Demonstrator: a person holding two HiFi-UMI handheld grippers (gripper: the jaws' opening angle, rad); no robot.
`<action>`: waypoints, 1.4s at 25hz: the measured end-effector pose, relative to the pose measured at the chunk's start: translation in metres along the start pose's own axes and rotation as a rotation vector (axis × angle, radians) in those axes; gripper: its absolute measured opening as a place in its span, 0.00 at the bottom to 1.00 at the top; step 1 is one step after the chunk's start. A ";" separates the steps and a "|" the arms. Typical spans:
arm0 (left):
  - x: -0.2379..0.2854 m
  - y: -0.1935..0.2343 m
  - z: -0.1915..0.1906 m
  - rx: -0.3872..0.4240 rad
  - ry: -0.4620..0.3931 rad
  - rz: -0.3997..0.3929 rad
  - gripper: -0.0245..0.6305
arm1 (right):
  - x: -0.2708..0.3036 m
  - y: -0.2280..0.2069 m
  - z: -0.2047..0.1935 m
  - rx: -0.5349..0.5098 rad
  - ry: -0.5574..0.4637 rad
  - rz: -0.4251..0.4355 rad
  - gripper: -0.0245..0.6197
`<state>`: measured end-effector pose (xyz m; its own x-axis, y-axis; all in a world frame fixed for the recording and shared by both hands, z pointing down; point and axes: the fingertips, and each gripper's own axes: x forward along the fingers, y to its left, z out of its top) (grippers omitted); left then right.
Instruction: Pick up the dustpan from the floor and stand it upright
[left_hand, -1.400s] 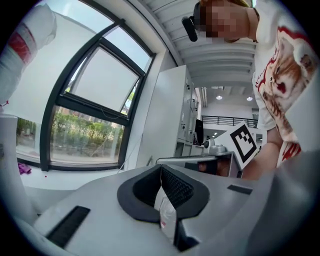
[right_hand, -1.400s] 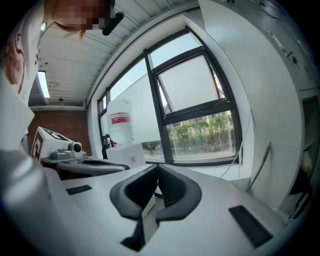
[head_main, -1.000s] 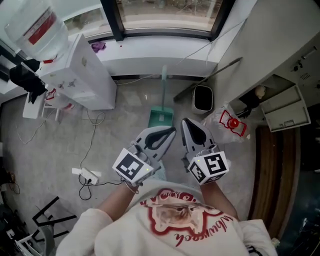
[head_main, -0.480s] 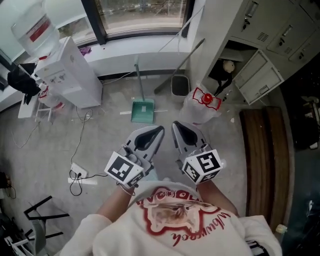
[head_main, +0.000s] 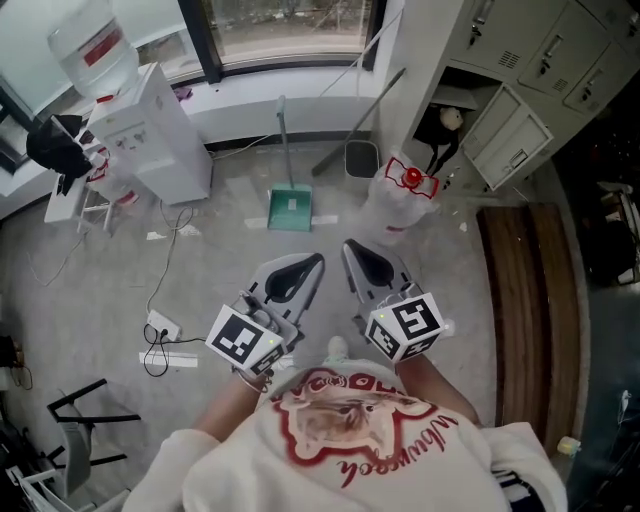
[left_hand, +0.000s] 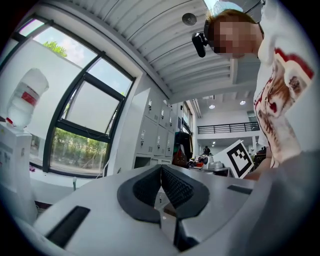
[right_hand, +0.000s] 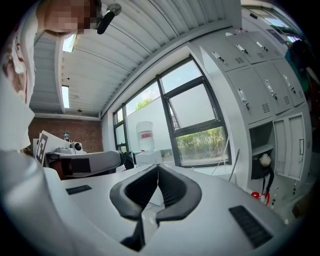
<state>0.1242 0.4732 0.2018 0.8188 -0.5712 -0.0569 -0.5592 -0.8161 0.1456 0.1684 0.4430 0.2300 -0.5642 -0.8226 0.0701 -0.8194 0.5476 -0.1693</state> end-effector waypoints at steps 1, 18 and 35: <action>-0.008 -0.004 0.001 -0.004 0.000 -0.005 0.07 | -0.002 0.010 0.001 -0.010 -0.003 -0.002 0.08; -0.177 -0.042 -0.013 -0.058 0.033 -0.043 0.07 | -0.041 0.180 -0.038 0.015 -0.046 -0.018 0.08; -0.177 -0.036 0.003 -0.021 0.000 -0.030 0.07 | -0.039 0.199 -0.025 -0.050 -0.054 0.041 0.08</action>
<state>-0.0012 0.6041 0.2040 0.8350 -0.5468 -0.0612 -0.5319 -0.8306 0.1650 0.0247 0.5885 0.2180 -0.5924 -0.8056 0.0110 -0.8004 0.5870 -0.1216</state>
